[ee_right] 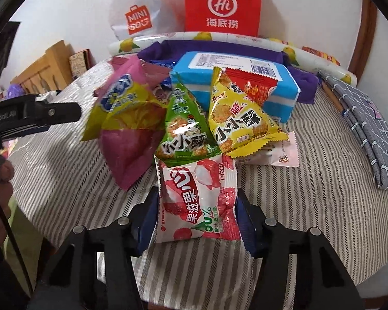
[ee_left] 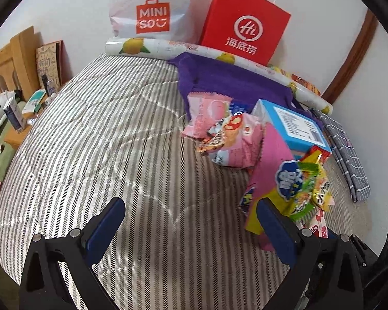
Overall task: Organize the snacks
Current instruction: 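Grasp the pink lychee candy bag with the right tool while the left tool approaches the pile, then grasp the pink-and-yellow chip bag with the left tool while the right tool lifts its bag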
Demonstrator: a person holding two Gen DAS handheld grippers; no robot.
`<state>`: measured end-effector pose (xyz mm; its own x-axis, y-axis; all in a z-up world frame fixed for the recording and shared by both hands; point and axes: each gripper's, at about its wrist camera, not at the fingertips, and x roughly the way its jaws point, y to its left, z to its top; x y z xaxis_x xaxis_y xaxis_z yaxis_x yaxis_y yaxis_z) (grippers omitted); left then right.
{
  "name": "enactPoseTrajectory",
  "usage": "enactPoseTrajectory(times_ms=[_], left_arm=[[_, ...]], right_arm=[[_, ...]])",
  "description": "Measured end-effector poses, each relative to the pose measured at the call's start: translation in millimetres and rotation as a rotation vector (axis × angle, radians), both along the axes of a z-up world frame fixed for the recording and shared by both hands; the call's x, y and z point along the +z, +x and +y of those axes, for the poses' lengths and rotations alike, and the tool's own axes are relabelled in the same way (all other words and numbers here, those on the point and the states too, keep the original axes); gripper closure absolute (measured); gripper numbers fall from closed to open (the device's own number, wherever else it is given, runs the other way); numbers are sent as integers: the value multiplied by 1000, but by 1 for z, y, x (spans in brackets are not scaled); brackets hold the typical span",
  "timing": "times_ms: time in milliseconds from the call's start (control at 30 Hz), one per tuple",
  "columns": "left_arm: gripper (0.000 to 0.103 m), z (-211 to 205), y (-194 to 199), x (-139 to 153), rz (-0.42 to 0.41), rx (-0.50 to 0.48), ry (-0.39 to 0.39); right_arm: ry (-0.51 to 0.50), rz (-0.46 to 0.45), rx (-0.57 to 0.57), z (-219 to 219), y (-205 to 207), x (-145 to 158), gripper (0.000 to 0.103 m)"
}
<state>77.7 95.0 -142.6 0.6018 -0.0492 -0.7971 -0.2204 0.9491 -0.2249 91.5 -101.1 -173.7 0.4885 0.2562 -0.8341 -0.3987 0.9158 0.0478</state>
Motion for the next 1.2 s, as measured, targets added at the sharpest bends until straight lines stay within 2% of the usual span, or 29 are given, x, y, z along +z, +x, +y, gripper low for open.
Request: enactPoseTrajectory(times_ms=[167,467,767,867,967,1100,1200], left_arm=[[1,-11,0,9,-27,-38,0],[1,-44,14,8,-15,-116,13],[4,-72,30,0,5,-167,87],[9,-76,33,-3,14,-170,117],[22,-78,34,-3,19,-173,135],[52,-75,33,-1,23,-182,115],[55,-73,29,2,18,-184,90]], right_arm=[[38,-13,17,-8,-6,6,48],[96,-57,-1,-31,-16,28,48],[77,-89,-103,-72,-7,31,48],[70,-82,-130,-82,-3,26,48],[70,-73,-143,-87,1,23,48],[58,-70,-143,-85,2,21,48],[53,-73,-138,-83,1,22,48]])
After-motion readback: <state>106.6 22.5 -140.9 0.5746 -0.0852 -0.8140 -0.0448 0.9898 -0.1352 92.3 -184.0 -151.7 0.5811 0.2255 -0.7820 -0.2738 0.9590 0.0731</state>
